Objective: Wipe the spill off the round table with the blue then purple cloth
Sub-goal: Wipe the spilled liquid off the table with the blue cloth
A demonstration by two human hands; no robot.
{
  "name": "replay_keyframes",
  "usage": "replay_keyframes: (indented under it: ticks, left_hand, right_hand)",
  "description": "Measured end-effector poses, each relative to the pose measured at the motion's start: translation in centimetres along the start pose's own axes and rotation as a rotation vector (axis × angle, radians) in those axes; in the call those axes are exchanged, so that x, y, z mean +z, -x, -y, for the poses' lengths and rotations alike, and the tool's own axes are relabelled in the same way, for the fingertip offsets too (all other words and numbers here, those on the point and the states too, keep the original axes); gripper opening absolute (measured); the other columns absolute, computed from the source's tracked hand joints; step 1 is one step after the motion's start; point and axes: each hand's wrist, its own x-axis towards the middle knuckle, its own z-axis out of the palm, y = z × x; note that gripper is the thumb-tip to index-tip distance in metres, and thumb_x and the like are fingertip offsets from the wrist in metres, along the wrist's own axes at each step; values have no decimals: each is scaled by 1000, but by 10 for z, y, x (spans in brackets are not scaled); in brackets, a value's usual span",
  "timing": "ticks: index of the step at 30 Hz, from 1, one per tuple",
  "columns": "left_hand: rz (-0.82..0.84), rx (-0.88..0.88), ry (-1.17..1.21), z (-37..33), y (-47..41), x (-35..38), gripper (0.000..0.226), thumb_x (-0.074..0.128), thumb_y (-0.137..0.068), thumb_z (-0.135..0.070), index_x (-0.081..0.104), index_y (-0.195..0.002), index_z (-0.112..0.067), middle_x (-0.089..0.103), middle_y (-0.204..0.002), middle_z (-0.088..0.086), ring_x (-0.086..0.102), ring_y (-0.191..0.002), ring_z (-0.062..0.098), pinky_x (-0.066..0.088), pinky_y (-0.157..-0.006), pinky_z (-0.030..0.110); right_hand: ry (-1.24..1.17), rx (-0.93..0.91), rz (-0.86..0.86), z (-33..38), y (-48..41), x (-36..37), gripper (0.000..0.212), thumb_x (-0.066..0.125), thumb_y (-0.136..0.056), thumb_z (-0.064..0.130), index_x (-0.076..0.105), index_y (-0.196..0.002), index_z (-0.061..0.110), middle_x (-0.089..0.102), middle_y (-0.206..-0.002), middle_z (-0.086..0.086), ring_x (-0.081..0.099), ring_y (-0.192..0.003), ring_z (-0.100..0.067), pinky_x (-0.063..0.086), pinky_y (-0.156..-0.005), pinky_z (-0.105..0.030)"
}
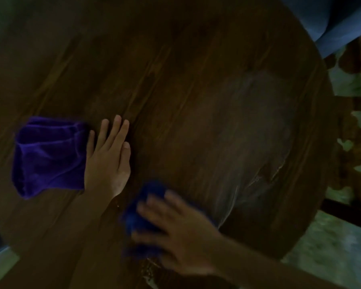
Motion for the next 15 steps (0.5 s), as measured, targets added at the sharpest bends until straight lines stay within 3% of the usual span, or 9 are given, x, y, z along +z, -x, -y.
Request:
replay_keyframes:
  ticks: [2,3,6,8,9,10,11,13,15]
  left_hand:
    - [2,-3,9,-3,0,-1,58,9,-107,-44,14,-162,-28,3,-169,-11,-10,-156,7,-9,-126,38]
    - [0,-2,-2,-5,0,-1,58,8,-107,-45,15,-162,-28,3,-169,-11,-9,-156,8,-10,-126,37]
    - [-3,-5,-1,-6,-1,-1,59,6,-106,-47,15,-162,-29,3,-169,-11,-10,-156,8,-12,-125,36]
    - [-16,-9,31,-5,0,-1,61,3,-106,-50,16,-162,-29,5,-169,-11,-10,-156,6,-12,-125,35]
    - [-26,-13,57,-4,0,-2,62,2,-106,-51,17,-162,-29,6,-170,-11,-9,-156,5,-12,-125,34]
    - [-32,-11,87,-2,0,-2,63,0,-106,-52,19,-161,-29,8,-169,-12,-8,-156,4,-11,-126,35]
    - [-36,-10,118,-1,0,-2,65,-1,-105,-53,20,-161,-28,10,-169,-12,-6,-156,4,-10,-126,36]
    - [-44,-10,153,0,1,-3,67,-2,-105,-54,23,-161,-27,13,-169,-12,-3,-156,4,-6,-127,39]
    - [-39,-3,121,-1,1,-2,65,-1,-106,-52,22,-161,-26,12,-170,-10,-3,-157,7,-6,-127,40]
  right_hand:
    - [52,-225,117,-12,38,0,72,45,-101,63,24,-166,40,11,-176,-8,6,-162,-30,-18,-128,-52]
    - [76,-173,91,-47,49,-7,69,42,-100,63,26,-164,42,14,-175,-8,9,-161,-31,-9,-129,-56]
    - [98,536,-167,-182,51,-53,64,36,-102,54,30,-162,35,27,-169,-19,20,-158,-43,20,-123,-69]
    - [-10,1061,-277,-245,30,-82,63,28,-106,54,24,-166,35,16,-174,-19,13,-161,-41,16,-127,-65]
    - [-19,1215,-296,-249,15,-83,64,22,-106,56,19,-167,37,9,-176,-14,7,-163,-37,11,-129,-61]
    - [-12,1216,-274,-236,0,-74,66,21,-106,57,18,-168,37,8,-177,-13,6,-163,-36,8,-130,-59]
    - [35,1087,-276,-209,-14,-63,66,23,-105,55,21,-168,35,10,-176,-13,8,-163,-37,9,-130,-59]
    - [71,575,-204,-121,-19,-29,69,33,-103,55,24,-167,33,14,-176,-14,10,-162,-39,9,-129,-62]
    - [27,90,-1,-31,18,0,78,44,-99,61,19,-168,35,4,-177,-11,1,-164,-35,-5,-130,-59]
